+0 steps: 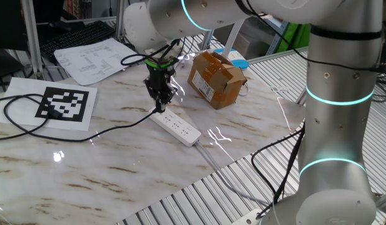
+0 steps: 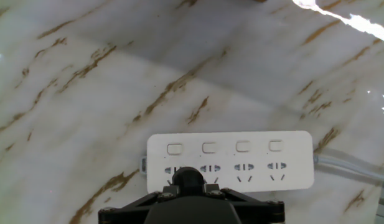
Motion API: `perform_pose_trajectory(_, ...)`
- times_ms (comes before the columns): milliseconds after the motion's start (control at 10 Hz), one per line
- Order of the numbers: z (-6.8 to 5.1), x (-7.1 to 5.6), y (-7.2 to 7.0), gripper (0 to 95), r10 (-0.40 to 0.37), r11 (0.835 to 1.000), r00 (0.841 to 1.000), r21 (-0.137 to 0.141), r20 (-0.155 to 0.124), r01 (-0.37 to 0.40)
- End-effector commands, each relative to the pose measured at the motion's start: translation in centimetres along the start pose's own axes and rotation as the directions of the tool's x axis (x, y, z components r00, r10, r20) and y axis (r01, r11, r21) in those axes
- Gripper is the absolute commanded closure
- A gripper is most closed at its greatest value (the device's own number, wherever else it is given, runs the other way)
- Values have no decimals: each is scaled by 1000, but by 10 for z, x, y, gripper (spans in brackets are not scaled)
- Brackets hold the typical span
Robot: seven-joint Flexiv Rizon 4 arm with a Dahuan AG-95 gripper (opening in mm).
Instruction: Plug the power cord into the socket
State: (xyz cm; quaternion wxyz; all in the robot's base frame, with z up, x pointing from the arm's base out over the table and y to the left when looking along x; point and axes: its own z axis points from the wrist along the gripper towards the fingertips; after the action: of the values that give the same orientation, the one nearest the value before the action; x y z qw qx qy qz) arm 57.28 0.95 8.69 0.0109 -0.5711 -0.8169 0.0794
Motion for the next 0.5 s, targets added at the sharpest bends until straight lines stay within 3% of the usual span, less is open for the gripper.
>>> perform_pose_trajectory(100, 4, -3, 9, 950, -10, 1000, 1000, -12, -7, 10)
perform_pose_trajectory(400, 4, -3, 10, 950, 14, 1000, 999, -12, -35, -15)
perform_pose_trajectory(500, 3, -3, 10, 950, 8, 1000, 1000, -9, -23, -8)
